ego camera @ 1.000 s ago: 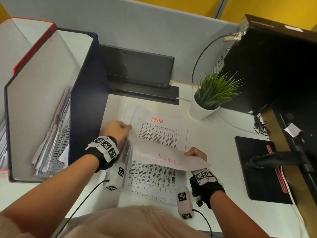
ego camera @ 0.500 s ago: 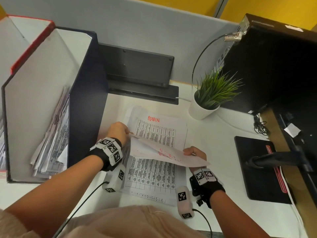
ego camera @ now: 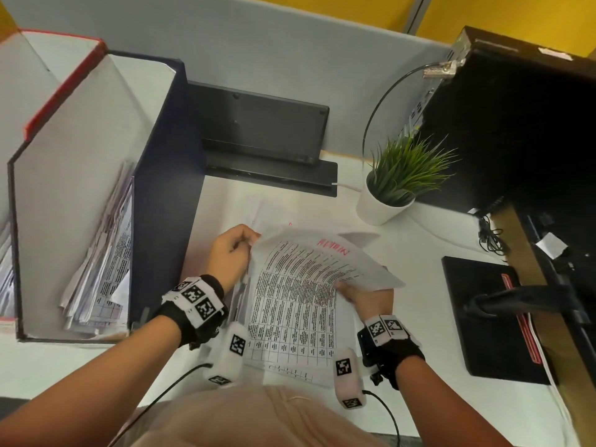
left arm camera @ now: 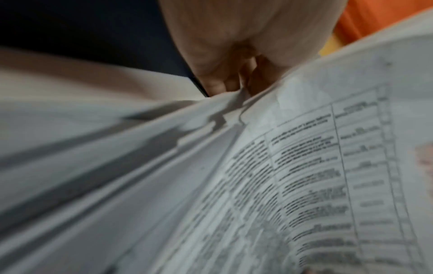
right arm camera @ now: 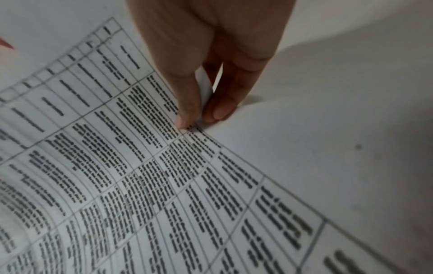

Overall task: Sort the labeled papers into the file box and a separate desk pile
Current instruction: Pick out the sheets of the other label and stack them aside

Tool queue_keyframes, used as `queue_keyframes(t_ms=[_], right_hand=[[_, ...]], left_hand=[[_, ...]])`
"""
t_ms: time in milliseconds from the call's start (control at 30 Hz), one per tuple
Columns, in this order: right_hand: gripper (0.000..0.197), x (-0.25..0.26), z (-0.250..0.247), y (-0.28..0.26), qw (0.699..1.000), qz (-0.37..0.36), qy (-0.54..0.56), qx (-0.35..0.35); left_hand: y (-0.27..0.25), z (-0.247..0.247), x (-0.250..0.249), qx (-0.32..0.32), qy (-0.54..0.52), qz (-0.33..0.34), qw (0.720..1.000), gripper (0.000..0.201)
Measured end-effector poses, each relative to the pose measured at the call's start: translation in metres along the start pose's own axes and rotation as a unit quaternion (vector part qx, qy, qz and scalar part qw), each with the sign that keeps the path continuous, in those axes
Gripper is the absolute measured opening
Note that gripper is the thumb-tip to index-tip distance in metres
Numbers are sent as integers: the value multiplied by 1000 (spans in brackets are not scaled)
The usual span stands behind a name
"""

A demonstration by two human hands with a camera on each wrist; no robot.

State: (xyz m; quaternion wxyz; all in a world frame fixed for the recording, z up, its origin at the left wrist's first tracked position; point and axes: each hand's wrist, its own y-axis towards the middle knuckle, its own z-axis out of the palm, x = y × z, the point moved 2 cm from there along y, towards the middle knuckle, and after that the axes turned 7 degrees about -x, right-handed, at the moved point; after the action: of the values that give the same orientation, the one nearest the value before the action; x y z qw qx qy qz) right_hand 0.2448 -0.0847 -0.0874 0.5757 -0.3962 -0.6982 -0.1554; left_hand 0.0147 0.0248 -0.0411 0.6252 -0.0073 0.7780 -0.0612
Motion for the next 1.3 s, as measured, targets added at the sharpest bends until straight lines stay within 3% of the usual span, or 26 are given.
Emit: queue_keyframes(t_ms=[100, 167, 267, 333, 400, 600, 900, 1000, 1067, 1100, 1167, 1233, 1300], right_hand=[[63, 2, 1, -1, 999, -20, 37, 27], [46, 0, 2, 0, 999, 5, 10, 38], [11, 0, 3, -1, 997, 27, -37, 56], [43, -1, 0, 1, 997, 52, 52, 36], [60, -3, 0, 2, 976, 143, 160, 24], [59, 0, 4, -2, 954, 209, 214, 10], [60, -7, 3, 5, 968, 165, 190, 4], [46, -11, 2, 8, 992, 76, 103, -2], [39, -12, 2, 8, 996, 67, 61, 13], [33, -13, 1, 9, 997, 70, 44, 11], [37, -14, -1, 10, 997, 63, 50, 2], [44, -12, -1, 8, 997, 68, 33, 9], [35, -7, 1, 7, 999, 36, -35, -11]], left_hand=[[2, 2, -2, 43, -104, -78, 991, 32], [6, 1, -2, 52, -119, -111, 985, 30], [19, -2, 4, 15, -41, -138, 990, 27], [26, -5, 10, -18, 30, -150, 988, 21], [31, -7, 16, -19, 149, -137, 979, 17], [33, -5, 20, 26, 260, -120, 958, 27], [32, -4, 21, 68, 312, -49, 946, 24], [18, -5, 20, 11, 277, 54, 959, 16], [6, -6, 17, -13, 224, 124, 967, 20], [2, -6, 16, -11, 184, 124, 975, 21], [-1, -6, 17, 1, 85, 59, 995, 24], [-1, -8, 16, 1, 2, -2, 1000, 27], [-2, -9, 15, 6, -44, -34, 998, 28]])
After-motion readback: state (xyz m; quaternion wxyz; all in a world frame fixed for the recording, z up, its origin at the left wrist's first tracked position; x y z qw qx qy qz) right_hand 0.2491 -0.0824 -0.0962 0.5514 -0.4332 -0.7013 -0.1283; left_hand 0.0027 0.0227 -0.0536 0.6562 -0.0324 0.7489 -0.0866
